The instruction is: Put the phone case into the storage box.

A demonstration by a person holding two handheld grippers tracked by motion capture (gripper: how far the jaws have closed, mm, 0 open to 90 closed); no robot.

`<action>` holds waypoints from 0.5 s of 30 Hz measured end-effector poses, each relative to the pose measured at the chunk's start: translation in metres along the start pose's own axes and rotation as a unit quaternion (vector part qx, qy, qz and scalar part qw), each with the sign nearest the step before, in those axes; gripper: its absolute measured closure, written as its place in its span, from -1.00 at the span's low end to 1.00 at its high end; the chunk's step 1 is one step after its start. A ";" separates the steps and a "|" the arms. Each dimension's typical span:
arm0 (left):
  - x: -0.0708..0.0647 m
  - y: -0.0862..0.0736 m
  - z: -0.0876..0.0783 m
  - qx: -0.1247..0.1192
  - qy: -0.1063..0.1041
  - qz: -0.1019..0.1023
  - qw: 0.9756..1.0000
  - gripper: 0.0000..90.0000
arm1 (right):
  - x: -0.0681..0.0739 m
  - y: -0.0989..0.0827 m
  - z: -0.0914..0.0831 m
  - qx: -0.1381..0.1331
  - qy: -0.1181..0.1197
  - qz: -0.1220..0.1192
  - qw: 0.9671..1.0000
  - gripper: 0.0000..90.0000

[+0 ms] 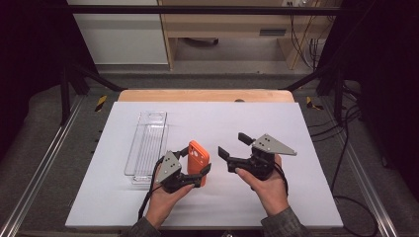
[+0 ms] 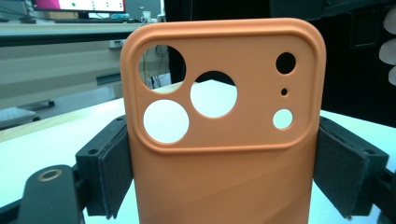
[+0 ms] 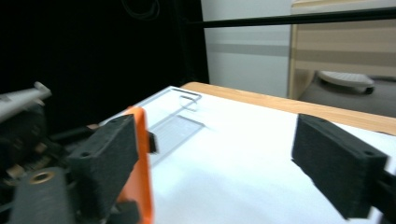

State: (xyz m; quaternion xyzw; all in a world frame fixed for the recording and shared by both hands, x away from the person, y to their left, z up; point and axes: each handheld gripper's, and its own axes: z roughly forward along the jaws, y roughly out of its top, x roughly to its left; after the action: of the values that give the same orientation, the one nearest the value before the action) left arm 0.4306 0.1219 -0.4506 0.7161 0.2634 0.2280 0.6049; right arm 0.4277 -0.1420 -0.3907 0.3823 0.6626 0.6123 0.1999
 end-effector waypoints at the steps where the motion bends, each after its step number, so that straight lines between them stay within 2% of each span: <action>1: 0.000 0.000 0.000 0.001 0.002 -0.001 1.000 -0.66 | -0.002 -0.002 -0.001 0.000 -0.003 -0.003 1.000 -0.76; 4: 0.000 0.000 0.000 0.003 0.006 -0.002 1.000 -0.66 | -0.011 -0.012 -0.006 0.002 -0.019 -0.014 1.000 -0.86; 8: -0.002 0.005 0.000 0.004 0.010 -0.002 1.000 -0.66 | -0.024 -0.029 -0.013 0.003 -0.045 -0.018 0.999 -0.79; 10: -0.001 0.010 0.001 0.002 0.017 -0.002 1.000 -0.66 | -0.033 -0.041 -0.018 0.008 -0.044 -0.020 0.999 -0.78; 13: 0.001 0.020 0.000 -0.006 0.030 -0.008 1.000 -0.66 | -0.038 -0.047 -0.022 0.008 -0.049 -0.022 0.999 -0.79; 15: 0.003 0.028 -0.001 -0.008 0.038 -0.004 0.999 -0.66 | -0.043 -0.052 -0.027 0.005 -0.058 -0.020 0.998 -0.80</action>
State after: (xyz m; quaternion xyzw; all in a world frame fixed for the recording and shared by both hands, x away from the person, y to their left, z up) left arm 0.4351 0.1204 -0.4228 0.7013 0.2872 0.2545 0.6007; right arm 0.4216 -0.1902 -0.4452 0.4047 0.6602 0.5821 0.2479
